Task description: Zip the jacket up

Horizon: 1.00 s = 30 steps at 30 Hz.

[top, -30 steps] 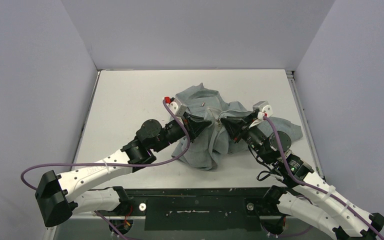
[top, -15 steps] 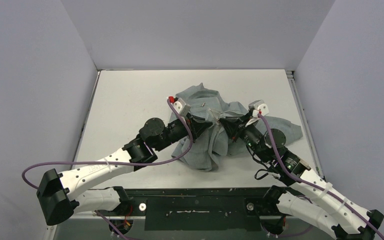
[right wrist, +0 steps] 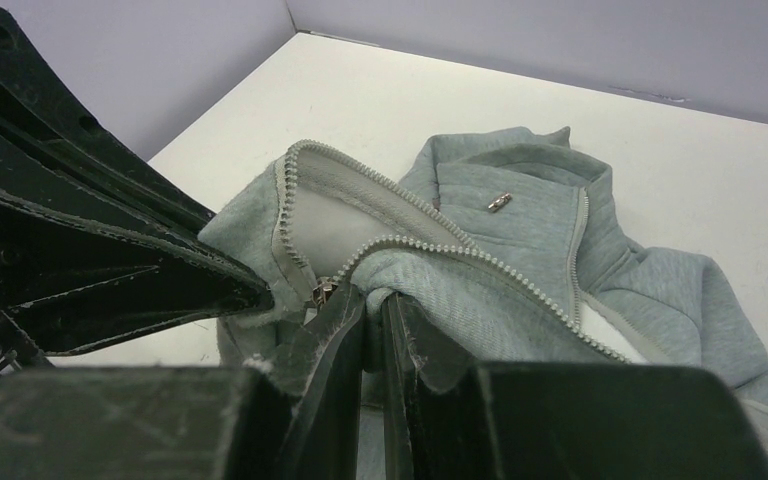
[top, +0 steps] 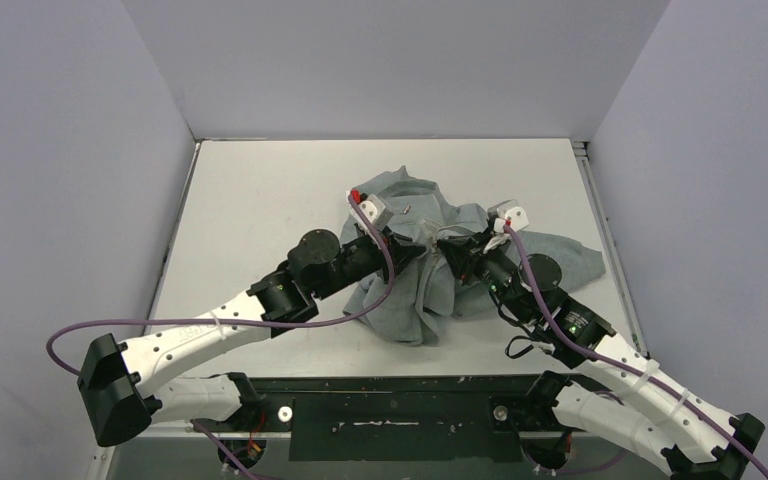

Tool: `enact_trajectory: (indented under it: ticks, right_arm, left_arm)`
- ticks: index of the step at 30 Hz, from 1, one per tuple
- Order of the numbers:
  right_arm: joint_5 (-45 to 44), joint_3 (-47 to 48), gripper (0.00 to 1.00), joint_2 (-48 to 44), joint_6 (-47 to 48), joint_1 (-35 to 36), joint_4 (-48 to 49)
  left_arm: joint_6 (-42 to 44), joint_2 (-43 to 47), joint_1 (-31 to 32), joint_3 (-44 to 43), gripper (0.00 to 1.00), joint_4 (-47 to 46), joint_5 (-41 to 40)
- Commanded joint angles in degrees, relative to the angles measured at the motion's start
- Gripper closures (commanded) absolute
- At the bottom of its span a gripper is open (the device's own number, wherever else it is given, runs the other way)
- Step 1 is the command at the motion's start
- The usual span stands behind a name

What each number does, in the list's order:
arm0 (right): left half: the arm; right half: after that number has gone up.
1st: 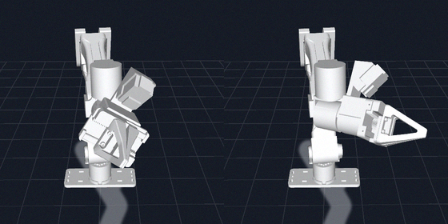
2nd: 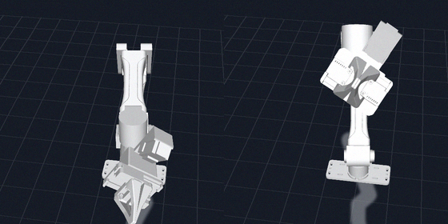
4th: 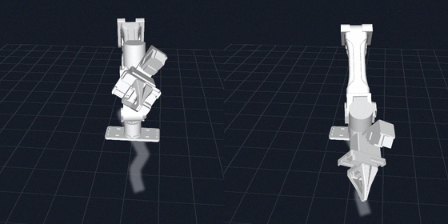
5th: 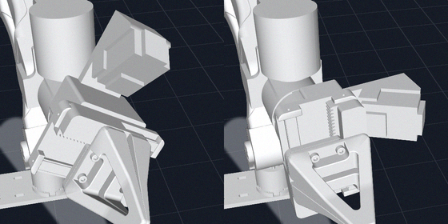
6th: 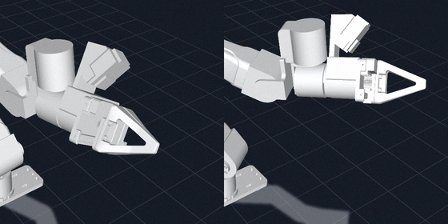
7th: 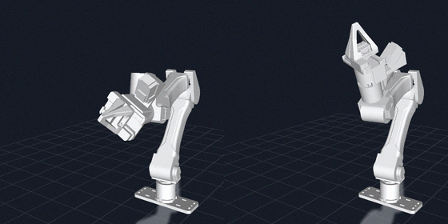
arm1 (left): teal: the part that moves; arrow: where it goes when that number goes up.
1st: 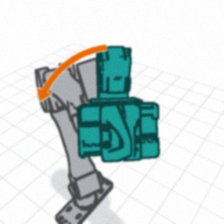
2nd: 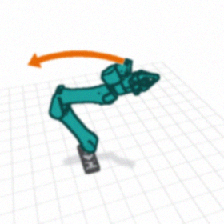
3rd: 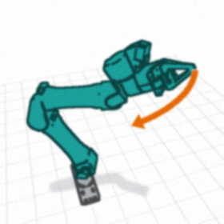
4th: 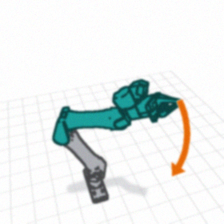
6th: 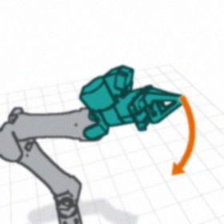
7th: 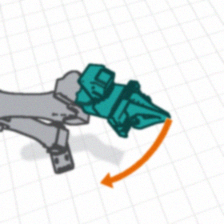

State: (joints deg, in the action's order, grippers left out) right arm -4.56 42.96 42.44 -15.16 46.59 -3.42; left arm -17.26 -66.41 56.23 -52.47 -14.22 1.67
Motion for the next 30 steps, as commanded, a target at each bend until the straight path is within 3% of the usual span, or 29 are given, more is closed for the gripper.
enact_trajectory:
  ticks: [1, 30]
  right_arm:
    - [0.1, 2.4, 1.00, -1.8, 0.4, 0.3, 3.6]
    - [2.0, 3.1, 1.00, -0.6, 2.1, 0.3, 0.3]
  left_arm:
    - [1.3, -1.4, 0.4, -4.1, 1.00, 2.8, -1.2]
    - [0.7, -3.8, 0.4, -7.8, 1.00, 8.4, 0.9]
